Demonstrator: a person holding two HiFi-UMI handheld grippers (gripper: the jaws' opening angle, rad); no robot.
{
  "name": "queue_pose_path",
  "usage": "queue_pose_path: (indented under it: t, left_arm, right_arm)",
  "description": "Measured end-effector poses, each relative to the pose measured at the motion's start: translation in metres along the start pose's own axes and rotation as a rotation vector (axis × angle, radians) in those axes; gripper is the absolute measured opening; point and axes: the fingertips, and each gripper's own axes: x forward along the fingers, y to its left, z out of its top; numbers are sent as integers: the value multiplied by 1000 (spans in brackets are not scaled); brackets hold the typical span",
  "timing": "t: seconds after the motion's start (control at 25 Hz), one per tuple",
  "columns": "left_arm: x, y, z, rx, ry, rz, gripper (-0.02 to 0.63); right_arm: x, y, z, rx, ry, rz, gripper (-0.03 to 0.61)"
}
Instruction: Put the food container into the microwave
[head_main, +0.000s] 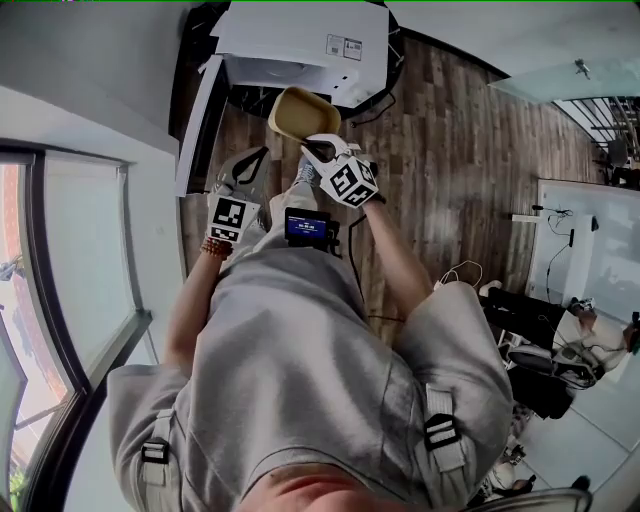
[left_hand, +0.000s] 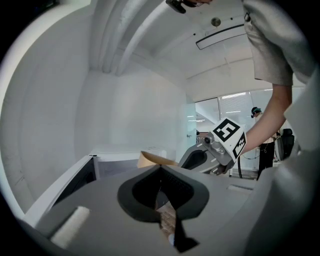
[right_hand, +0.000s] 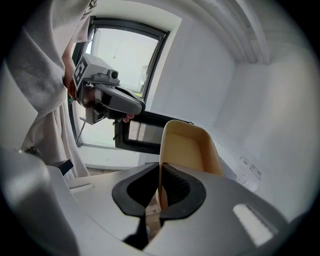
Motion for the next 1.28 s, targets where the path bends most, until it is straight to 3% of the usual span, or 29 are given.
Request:
queue_pose_path:
  t: [0.76,1.28]
  left_arm:
    - [2,10,-29,-56,76,26,-3]
    - [-10,32,-41,-94,108,96,-3]
  right_arm:
    - [52,10,-9,-54,59,150,31]
    - [82,10,-16,-84,105,206,31]
